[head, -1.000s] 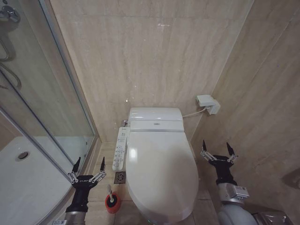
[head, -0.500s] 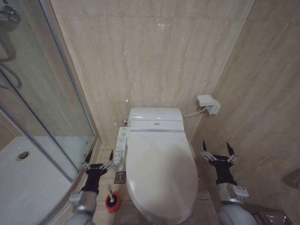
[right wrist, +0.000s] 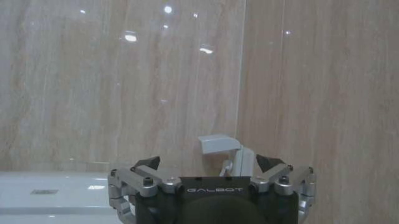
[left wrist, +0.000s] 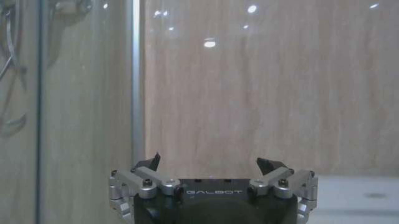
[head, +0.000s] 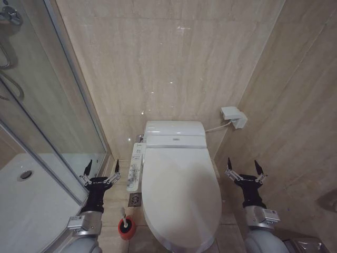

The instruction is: Open the toilet lid, clean the toilet bowl with a toilet brush, close the toilet lid, and flush.

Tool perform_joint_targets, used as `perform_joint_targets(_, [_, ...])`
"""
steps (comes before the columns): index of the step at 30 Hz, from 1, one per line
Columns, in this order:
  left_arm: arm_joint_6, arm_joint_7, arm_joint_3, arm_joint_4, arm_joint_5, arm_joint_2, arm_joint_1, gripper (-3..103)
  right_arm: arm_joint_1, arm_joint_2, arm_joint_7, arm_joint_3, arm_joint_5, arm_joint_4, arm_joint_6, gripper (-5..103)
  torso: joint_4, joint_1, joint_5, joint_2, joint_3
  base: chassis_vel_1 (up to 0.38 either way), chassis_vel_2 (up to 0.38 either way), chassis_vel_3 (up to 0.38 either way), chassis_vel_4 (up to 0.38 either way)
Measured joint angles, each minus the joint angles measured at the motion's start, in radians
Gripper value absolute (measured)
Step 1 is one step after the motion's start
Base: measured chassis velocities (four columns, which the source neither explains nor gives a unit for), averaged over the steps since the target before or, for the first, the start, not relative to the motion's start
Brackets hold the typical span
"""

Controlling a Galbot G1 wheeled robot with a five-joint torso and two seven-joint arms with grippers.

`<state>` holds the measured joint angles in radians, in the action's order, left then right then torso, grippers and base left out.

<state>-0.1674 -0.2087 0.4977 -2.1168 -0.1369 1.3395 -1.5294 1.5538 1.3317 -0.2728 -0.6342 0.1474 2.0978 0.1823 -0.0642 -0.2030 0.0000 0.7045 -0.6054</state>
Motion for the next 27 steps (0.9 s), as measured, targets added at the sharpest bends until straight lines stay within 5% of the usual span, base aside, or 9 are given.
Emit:
perform_joint_targets(4, [-0.051,-0.001,-0.008,0.052,0.000,0.023,0.005,100,0.000,0.000,0.000,0.000,0.000,0.000,0.000,100,0.0002,0.000,-0.0001,0.000,0.000,0.000,0.000,0.000,0.000])
perform_joint_targets(27, [-0.077,0.023,-0.018,0.099,0.024,0.035,0.031,100,0.000,0.000,0.000,0.000,0.000,0.000,0.000,100,0.0003,0.000,0.0000,0.000,0.000,-0.086,0.082,0.084,-0.087])
